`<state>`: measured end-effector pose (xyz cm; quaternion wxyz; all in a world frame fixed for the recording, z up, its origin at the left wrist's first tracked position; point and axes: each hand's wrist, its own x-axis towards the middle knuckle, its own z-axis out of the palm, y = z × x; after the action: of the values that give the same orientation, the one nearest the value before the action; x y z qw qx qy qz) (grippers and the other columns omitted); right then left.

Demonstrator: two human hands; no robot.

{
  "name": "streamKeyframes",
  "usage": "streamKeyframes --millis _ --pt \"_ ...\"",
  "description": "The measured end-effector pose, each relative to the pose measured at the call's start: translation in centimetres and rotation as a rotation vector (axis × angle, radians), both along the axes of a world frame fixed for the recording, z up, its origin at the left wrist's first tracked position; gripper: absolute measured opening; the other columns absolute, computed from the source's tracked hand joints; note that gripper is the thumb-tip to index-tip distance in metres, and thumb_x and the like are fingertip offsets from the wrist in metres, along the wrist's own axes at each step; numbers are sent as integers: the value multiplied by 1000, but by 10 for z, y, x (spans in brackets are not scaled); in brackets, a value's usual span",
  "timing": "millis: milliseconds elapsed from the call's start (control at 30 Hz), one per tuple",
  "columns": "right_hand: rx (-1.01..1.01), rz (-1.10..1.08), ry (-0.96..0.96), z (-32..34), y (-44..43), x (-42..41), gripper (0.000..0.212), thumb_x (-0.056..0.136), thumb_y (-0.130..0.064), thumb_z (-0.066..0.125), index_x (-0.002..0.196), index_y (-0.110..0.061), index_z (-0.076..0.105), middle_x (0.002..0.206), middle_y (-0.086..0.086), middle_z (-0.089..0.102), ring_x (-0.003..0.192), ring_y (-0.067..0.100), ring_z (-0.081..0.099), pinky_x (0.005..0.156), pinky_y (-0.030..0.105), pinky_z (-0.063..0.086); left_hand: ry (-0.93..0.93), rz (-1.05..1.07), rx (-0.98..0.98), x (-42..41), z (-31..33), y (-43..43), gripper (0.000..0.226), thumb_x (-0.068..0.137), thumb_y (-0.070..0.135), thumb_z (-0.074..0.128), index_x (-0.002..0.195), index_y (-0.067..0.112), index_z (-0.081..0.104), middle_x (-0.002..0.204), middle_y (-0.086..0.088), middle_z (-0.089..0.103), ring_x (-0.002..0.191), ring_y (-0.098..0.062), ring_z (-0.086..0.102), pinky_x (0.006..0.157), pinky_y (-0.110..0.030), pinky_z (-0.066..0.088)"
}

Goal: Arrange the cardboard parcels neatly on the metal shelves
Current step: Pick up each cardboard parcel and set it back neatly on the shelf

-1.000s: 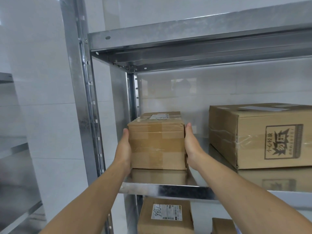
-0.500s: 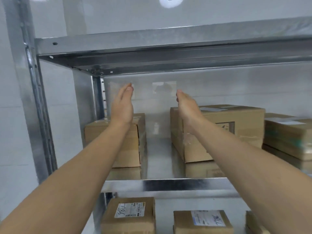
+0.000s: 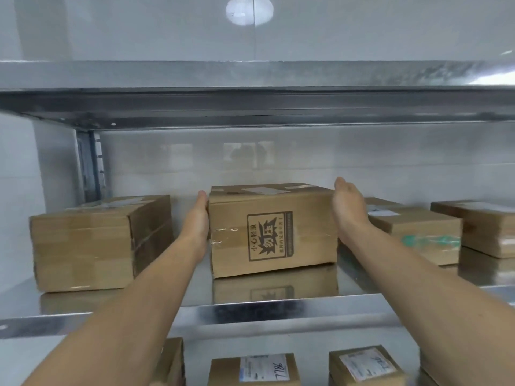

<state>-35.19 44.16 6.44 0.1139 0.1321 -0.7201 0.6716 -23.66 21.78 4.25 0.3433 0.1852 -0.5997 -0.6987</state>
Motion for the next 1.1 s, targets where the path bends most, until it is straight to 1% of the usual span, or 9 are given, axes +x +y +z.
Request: streamKeyframes --millis 33,133,200,333,433,500,733,967,1100 --pt "3 18 -38 -5 9 -7 39 110 -34 21 110 -18 57 114 6 57 114 31 49 100 41 39 0 -6 28 -3 -4 3 48 106 56 35 109 20 67 93 -1 70 85 -15 65 73 -31 49" --pt "-108 109 -244 -22 20 -28 56 111 -50 24 149 -15 46 143 7 51 132 28 49 95 31 35 7 -18 64 -8 -6 5 56 105 60 30 111 20 68 81 -3 76 71 -18 72 55 -26 50" --pt "-184 224 -323 -31 19 -34 65 106 -62 27 151 -17 46 144 4 55 119 21 56 92 28 39 12 -50 106 -10 -7 4 60 105 61 24 101 20 67 69 -1 76 58 -14 73 44 -21 50" --pt "-186 194 -312 -42 11 -51 80 97 -76 26 148 -20 50 141 2 58 124 22 55 112 43 42 -1 -102 126 -7 -11 -9 70 102 68 22 119 19 70 95 -7 79 95 -25 74 75 -37 56" --pt "-193 167 -357 -36 7 -57 72 98 -75 25 123 -19 62 118 5 67 106 22 63 94 41 52 -50 -61 123 -3 -10 -26 78 96 77 26 128 20 67 117 -13 74 113 -33 68 104 -52 49" --pt "-185 204 -423 -29 4 -57 65 97 -77 29 102 -21 61 97 6 70 91 24 67 78 40 55 -70 -43 124 0 -8 -33 76 94 78 31 130 20 65 121 -15 72 113 -35 67 105 -54 49" --pt "-49 246 -583 -22 12 -85 51 77 -69 63 100 -25 70 104 5 76 98 33 70 99 49 50 -214 -74 89 -5 4 -50 63 101 62 38 131 15 67 127 -17 68 110 -35 64 88 -42 55" --pt "-50 488 -598 -13 6 -80 35 96 -49 59 100 -19 76 104 11 79 93 33 74 79 45 58 -191 -198 172 -11 7 -48 52 100 54 47 125 16 71 117 -18 74 111 -39 69 103 -53 51" --pt "-36 524 -584 -3 8 -83 35 91 -50 63 105 -21 76 110 10 78 101 34 74 89 48 57 -188 -227 198 -11 13 -42 50 99 53 49 122 16 71 114 -18 75 108 -38 70 93 -51 55"
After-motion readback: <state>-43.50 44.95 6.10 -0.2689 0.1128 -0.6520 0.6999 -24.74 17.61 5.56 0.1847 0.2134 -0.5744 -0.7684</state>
